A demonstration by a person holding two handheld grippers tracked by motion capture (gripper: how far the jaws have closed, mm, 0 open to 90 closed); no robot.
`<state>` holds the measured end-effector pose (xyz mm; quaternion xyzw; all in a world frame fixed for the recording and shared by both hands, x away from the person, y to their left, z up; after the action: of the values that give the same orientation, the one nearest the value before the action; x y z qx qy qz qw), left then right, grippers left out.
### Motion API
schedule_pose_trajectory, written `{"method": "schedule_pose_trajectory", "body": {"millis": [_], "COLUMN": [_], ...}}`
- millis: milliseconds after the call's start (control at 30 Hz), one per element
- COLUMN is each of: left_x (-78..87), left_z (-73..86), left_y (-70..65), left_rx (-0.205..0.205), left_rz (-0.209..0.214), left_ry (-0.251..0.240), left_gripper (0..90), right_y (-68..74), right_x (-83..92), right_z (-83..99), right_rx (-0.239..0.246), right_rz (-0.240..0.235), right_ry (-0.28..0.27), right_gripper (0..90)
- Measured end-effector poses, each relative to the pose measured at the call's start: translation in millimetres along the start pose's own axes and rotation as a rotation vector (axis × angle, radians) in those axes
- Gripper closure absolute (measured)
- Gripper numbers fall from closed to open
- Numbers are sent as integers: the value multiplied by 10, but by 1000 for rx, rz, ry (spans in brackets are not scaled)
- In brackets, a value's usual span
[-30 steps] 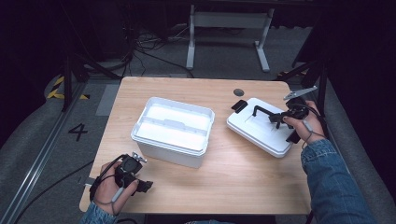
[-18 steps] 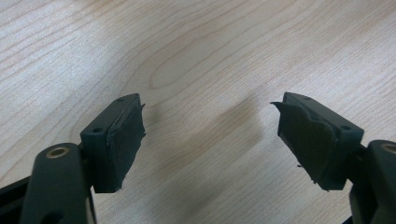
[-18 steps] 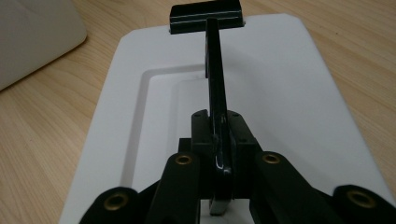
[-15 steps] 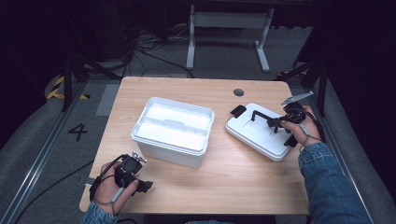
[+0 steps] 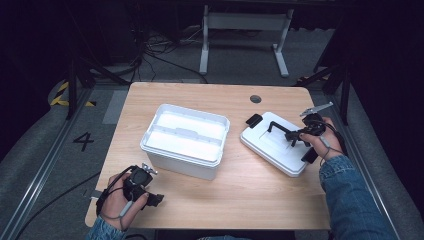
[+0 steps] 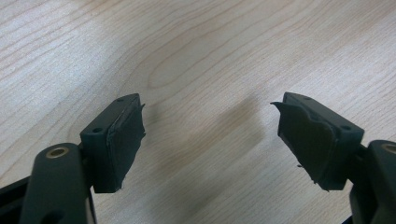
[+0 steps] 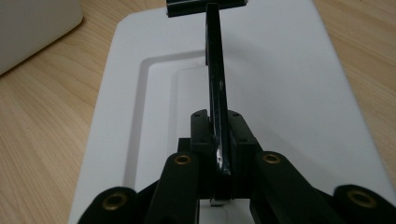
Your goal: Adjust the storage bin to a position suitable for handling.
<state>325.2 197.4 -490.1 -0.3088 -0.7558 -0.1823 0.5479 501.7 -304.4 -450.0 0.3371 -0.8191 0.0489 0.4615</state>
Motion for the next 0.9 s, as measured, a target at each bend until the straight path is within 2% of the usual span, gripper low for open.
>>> {"method": "schedule_pose_trajectory", "body": {"millis": [333, 533, 600, 700, 800, 900], "left_x": [-7, -12, -14, -15, -22, -22], "left_z": [-4, -9, -14, -18, -22, -25], "left_y": [-6, -2, -2, 2, -9, -9], "left_rx": [4, 0, -2, -6, -7, -2], "left_rz": [5, 3, 4, 0, 6, 10], "left_ry": [2, 8, 3, 5, 6, 6], "left_gripper": [235, 234, 235, 234, 234, 234], "right_y": [-34, -50, -47, -68, -76, -96], "right_x": [-117, -136, -137, -111, -90, -42], "right_z": [98, 117, 117, 97, 83, 64], "right_rx": [-30, -50, -53, -34, -40, -31], "right_rz": [-3, -13, -17, 14, 29, 76], "right_ry": [46, 43, 37, 3, -27, -47], "right_gripper": [836, 822, 782, 672, 586, 536]}}
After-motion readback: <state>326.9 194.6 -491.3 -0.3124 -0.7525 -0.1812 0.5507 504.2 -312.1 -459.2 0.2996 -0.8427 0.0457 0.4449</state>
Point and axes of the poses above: each handheld gripper's, and its own axes: x roughly backward along the jaws, z roughly out of its underside, y roughly to its left, the point moved 5 cm from there along -x, roughly forward along the jaws, and after that the axes turned 6 degrees about -x, right-handed, at the moved point
